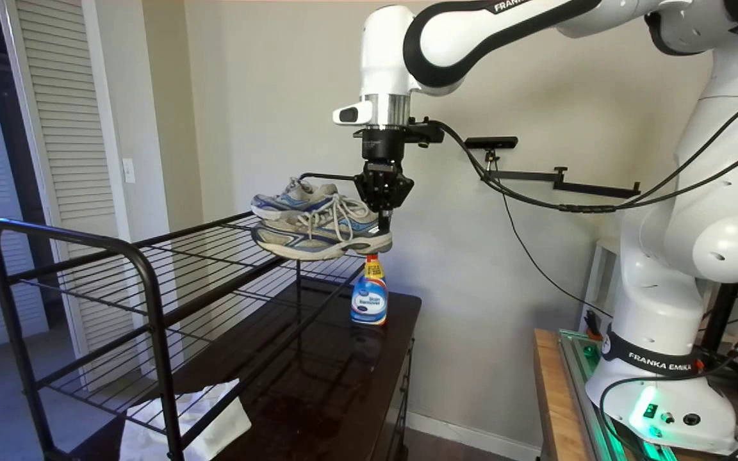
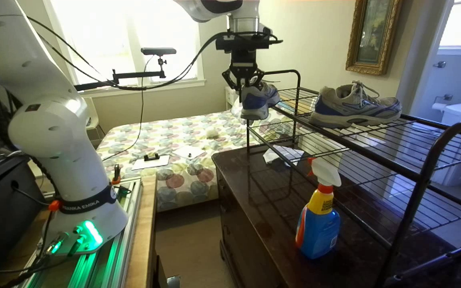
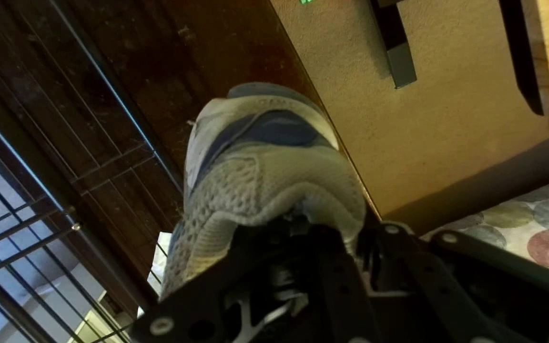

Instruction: Place the left sneaker on the topmost shelf of the rack.

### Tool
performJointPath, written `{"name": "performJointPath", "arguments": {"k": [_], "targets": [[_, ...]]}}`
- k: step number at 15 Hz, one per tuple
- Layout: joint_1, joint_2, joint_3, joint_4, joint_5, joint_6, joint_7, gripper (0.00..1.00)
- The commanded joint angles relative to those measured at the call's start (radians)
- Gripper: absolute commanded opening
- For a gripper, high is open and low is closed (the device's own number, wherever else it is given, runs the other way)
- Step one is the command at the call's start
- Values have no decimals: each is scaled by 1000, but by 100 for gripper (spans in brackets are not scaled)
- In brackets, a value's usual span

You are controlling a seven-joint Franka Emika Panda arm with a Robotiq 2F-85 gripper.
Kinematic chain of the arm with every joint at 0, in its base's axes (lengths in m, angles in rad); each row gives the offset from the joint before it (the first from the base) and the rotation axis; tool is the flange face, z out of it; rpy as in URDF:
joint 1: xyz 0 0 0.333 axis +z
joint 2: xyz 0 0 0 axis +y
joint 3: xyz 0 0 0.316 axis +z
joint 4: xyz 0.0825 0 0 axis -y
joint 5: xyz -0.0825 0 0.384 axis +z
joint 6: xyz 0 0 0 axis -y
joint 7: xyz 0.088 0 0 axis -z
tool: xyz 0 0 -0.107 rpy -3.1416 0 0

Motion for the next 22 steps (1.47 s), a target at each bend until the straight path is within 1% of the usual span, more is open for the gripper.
{"name": "performJointPath", "arguments": {"k": [1,2,3,5,9,11,15,17,18,19,22], "targets": [[-13,16,12,16,6,-3,-1,3],[-20,-2,10,-18,3,-7,27,3],[-26,-2,16,-23,4,-12,93,3],[-29,23,36,13,-26,-13,239,3],[-21,76,77,155,-88,-62,471,3],[-19,129,92,268,-109,-91,566,3],[-33,263,87,449,-66,-105,750,3],[-43,316,74,501,-53,-96,823,3],[-48,329,70,512,-33,-70,855,3],[-42,263,78,417,-65,-60,792,13],[-53,317,71,467,-56,-58,831,13]]}}
